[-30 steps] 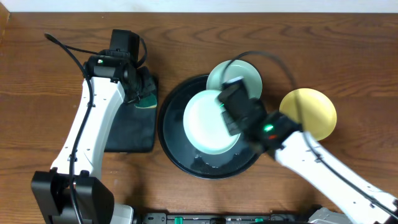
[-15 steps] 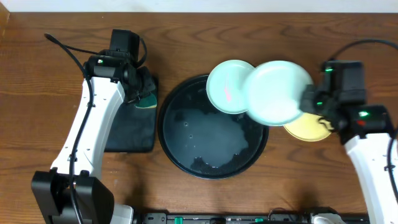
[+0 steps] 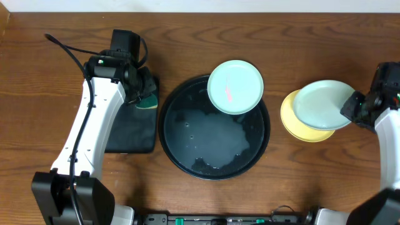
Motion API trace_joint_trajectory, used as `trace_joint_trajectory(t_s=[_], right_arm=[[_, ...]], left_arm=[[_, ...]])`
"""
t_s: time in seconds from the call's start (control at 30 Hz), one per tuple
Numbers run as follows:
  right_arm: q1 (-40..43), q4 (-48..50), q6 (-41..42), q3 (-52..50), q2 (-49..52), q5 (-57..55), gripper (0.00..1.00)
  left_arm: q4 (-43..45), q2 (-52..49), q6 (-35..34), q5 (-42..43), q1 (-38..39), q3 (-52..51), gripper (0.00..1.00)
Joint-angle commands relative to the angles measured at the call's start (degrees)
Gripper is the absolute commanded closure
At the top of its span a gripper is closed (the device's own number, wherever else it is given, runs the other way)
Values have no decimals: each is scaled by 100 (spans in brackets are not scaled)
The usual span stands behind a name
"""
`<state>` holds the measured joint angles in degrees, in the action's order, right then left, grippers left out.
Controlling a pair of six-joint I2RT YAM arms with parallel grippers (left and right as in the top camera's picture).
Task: Clean dirty plates on tray and stack at the side
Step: 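Release pale green plate onto yellow plate and raise right gripper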
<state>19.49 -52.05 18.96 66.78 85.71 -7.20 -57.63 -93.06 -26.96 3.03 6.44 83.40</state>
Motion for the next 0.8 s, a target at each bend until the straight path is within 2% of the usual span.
trace_joint_trajectory(t_s=[0.0,0.3,0.4,0.6,0.77], right_arm=[[79,-2,96,52,313,-24,99],[20,20,90,52,970,387,99],[-4,-4,90,55,986,409,87],[-48,-50,-46,101,879,839,76],[-142,-140,-605,476,791,1941,62]], left_arm=[[28,13,79,-52,2,83,93],[133,13,79,-52,2,83,93],[131,13,76,-52,2,83,93],[131,13,76,-52,2,83,93],[136,13,76,-52,2,83,93]])
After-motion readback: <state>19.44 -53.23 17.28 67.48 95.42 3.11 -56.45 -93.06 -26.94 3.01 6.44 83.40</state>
